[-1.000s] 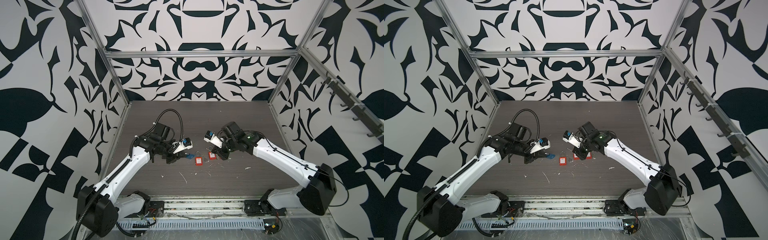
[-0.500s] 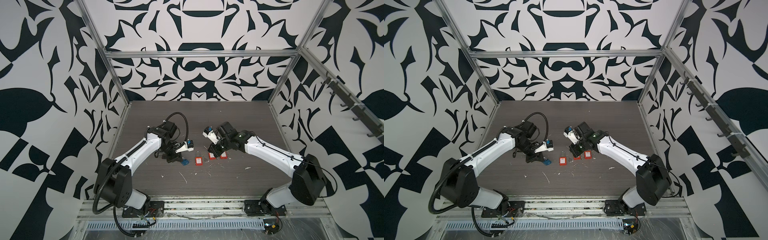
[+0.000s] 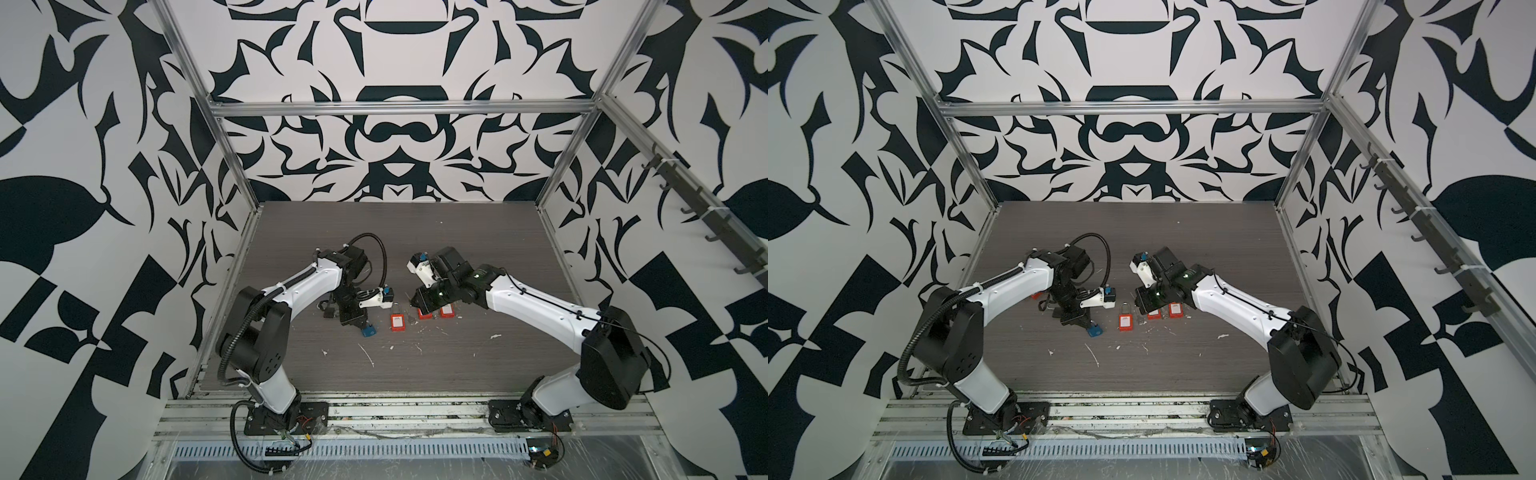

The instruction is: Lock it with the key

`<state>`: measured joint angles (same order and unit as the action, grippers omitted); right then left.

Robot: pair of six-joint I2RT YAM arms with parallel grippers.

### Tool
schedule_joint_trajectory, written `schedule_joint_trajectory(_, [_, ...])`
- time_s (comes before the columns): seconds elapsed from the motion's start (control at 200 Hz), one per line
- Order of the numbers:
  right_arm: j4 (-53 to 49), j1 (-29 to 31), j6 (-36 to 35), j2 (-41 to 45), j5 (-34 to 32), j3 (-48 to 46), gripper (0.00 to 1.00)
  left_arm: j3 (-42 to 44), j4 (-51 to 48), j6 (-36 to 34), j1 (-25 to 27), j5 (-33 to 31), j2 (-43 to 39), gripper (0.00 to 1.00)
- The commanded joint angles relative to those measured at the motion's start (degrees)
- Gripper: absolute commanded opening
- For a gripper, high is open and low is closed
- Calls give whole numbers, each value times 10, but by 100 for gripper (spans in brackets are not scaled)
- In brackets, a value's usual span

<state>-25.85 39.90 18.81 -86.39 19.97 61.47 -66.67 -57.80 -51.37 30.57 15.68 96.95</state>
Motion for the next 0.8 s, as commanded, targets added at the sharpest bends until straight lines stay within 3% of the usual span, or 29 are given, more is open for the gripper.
schedule_joint_trajectory(0.0, [13,5,51,-2,19,0,0,-24,-35,-8,7,-23,23,0])
schedule_joint_trajectory(0.17, [22,14,75,-4,24,-9,0,-51,-27,-7,18,-80,73,0])
schedule_joint_trajectory(0.375, [12,22,138,3,0,-10,0,-97,-15,9,28,-102,115,3])
schedule_joint_trajectory(0.56, [12,37,211,19,-16,-24,0,-121,-10,6,27,-84,141,26])
schedule_joint_trajectory(0.795, [-19,65,233,21,-50,-10,0,-140,22,10,24,-96,152,40])
